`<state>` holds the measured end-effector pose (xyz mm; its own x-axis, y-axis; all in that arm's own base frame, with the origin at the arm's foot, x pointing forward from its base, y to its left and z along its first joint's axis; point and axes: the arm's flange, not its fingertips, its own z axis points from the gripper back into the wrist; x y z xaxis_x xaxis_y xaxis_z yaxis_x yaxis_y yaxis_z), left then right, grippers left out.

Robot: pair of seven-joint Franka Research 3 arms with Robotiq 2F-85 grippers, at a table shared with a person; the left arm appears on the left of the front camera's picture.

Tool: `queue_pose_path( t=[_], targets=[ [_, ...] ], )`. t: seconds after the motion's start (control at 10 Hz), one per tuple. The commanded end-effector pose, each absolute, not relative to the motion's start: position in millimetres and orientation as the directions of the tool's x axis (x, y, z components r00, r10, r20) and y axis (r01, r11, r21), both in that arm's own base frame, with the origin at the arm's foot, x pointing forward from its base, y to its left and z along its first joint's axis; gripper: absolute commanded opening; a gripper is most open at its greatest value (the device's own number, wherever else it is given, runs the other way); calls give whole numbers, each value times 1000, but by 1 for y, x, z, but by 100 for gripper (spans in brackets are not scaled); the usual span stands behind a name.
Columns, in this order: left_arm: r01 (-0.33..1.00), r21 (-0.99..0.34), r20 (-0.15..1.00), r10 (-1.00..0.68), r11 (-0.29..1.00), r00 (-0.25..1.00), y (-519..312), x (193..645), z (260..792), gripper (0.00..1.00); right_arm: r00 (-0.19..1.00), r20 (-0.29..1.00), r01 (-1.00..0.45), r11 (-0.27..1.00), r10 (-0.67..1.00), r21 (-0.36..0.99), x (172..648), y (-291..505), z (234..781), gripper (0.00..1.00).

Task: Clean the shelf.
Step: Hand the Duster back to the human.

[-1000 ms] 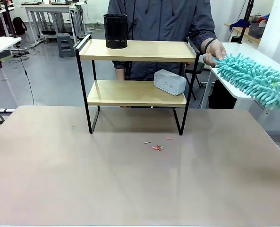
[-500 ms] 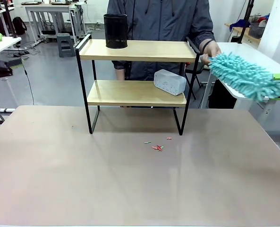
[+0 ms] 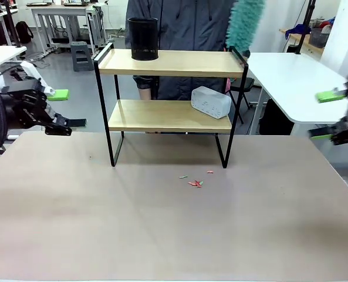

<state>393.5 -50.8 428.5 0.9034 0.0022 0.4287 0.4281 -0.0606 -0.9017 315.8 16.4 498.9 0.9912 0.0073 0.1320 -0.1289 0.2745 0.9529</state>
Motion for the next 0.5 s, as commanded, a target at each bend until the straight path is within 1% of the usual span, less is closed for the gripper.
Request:
queue_pose_path(
  t=[0.0, 0.1, 0.4],
  targets=[
    [434, -897, 435, 4, -82, 900, -46, 396, 433, 100, 992, 109, -118, 193, 58, 974, 325, 77, 463, 100],
    [434, -897, 435, 4, -82, 900, -46, 396, 433, 100, 991, 132, -129, 274, 7, 953, 316, 16, 499, 100],
    [434, -897, 435, 4, -82, 900, -46, 396, 433, 100, 991, 132, -129, 274, 7, 953, 316, 16, 499, 100]
  ],
)
